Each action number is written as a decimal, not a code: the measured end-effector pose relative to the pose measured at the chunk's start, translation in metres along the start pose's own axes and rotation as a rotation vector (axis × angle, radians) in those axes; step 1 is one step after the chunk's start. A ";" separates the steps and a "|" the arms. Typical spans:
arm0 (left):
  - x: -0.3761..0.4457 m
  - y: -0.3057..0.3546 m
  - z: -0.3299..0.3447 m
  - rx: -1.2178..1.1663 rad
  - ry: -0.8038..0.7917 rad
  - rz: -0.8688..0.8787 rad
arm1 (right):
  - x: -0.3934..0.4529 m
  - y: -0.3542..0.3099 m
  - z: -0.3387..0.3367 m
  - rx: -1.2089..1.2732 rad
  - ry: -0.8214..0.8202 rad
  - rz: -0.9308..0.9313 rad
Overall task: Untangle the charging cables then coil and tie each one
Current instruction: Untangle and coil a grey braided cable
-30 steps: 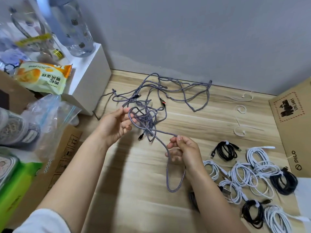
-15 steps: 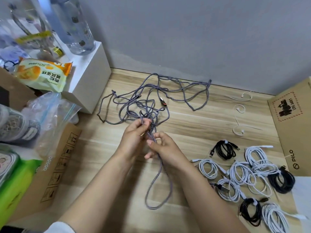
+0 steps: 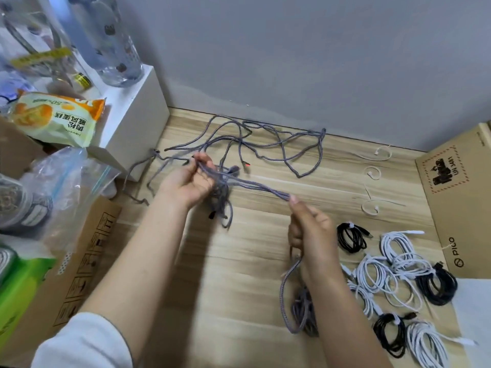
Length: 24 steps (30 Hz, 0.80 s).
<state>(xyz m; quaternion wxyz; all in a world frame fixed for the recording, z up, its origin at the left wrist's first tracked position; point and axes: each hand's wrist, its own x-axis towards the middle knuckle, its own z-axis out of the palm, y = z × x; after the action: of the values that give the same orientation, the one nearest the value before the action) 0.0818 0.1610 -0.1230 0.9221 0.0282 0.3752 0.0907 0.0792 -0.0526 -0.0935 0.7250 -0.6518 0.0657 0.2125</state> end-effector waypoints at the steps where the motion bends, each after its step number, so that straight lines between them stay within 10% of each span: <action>1: 0.004 0.005 0.001 -0.012 0.011 0.020 | -0.001 -0.005 -0.004 0.065 0.006 -0.009; 24: -0.068 -0.096 -0.006 0.603 -0.385 0.244 | 0.004 0.002 0.020 0.412 -0.113 0.167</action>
<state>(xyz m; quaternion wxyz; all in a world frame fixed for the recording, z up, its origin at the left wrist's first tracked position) 0.0433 0.0541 -0.0922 0.9084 0.3592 0.1990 0.0786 0.0783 -0.0326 -0.0938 0.8251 -0.4696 0.1208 0.2900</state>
